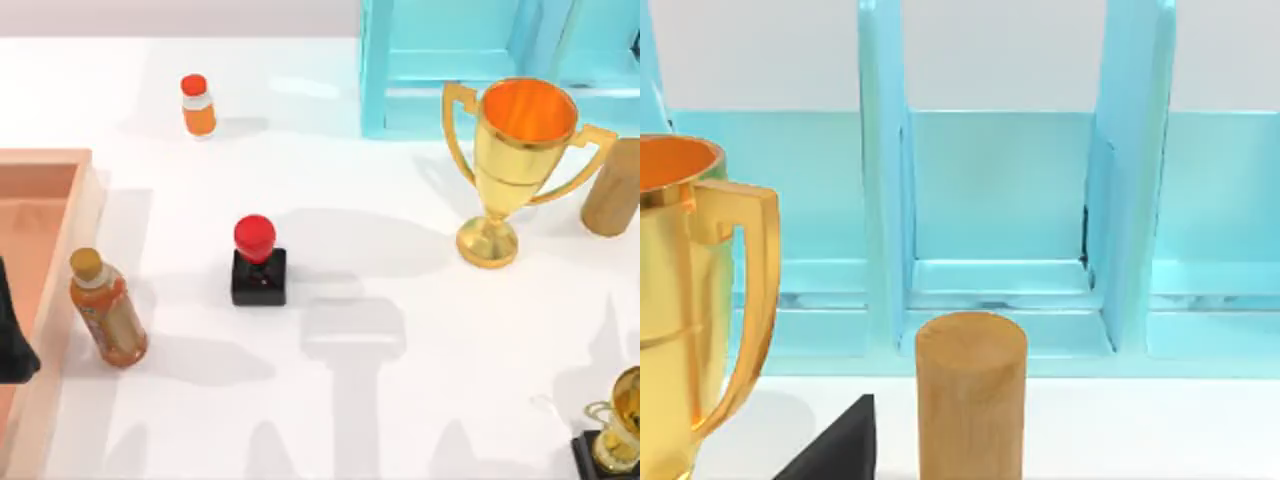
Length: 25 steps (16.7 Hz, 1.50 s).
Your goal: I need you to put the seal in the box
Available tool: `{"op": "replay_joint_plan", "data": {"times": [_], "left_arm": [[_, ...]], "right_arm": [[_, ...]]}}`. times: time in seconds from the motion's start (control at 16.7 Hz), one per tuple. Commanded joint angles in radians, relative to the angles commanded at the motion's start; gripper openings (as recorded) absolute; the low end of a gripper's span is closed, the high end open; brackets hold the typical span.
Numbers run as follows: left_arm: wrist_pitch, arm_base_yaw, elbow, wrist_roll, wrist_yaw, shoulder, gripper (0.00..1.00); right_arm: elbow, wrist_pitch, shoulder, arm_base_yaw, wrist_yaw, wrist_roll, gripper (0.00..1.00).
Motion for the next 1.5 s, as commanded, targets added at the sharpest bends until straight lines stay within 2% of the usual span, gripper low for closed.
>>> {"op": "replay_joint_plan", "data": {"times": [0.24,0.42,0.84,1.5], "left_arm": [[-0.019,-0.012,0.027,-0.016,0.001,0.023,1.0],[-0.103,-0.052,0.145,-0.061,0.004,0.13,1.0],[-0.429,-0.168,0.667,-0.169,0.007,0.658,1.0],[-0.95,-0.346,1.272,-0.324,-0.005,1.395,1.0]], "right_arm": [[0.0,0.0,0.0,0.0,0.0,0.0,1.0],[0.0,0.0,0.0,0.0,0.0,0.0,1.0],[0.0,0.0,0.0,0.0,0.0,0.0,1.0],[0.0,0.0,0.0,0.0,0.0,0.0,1.0]]}}
